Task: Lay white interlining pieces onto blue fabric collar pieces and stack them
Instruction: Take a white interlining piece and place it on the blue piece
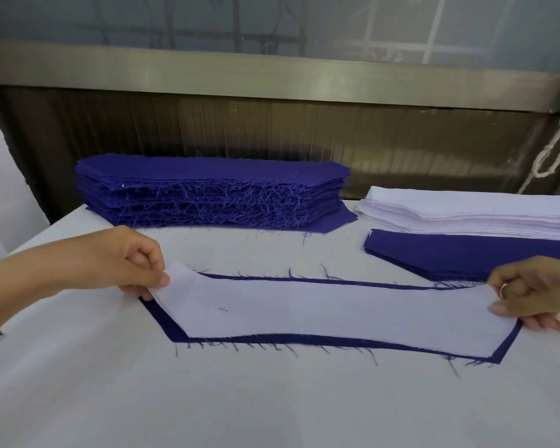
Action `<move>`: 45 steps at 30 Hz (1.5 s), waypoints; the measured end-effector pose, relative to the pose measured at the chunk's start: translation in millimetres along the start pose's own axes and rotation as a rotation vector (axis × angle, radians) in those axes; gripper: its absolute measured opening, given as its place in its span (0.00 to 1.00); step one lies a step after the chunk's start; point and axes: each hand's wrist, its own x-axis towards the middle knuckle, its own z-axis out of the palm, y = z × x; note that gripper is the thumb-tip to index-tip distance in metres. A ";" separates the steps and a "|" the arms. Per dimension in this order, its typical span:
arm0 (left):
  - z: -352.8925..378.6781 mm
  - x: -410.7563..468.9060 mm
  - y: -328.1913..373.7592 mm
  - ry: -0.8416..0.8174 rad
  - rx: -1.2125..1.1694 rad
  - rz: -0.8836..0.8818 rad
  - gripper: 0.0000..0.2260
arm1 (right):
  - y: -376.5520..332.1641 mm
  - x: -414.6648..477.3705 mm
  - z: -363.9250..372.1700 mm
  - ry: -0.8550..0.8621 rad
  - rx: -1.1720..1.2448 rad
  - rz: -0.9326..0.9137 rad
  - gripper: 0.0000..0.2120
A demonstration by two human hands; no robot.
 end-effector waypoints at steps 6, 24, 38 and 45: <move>4.3 0.4 1.3 0.042 -0.010 -0.024 0.06 | 3.8 3.2 0.5 0.010 -0.020 0.006 0.19; 13.8 6.2 3.6 0.113 0.228 -0.118 0.07 | -1.0 -4.6 0.5 0.042 -0.040 0.010 0.24; 3.3 0.1 0.9 0.153 0.288 0.004 0.08 | -13.0 -10.0 5.7 0.050 -0.066 0.038 0.21; -4.1 -2.4 1.8 0.278 0.336 0.009 0.08 | -14.3 -11.2 3.9 0.040 -0.059 0.065 0.21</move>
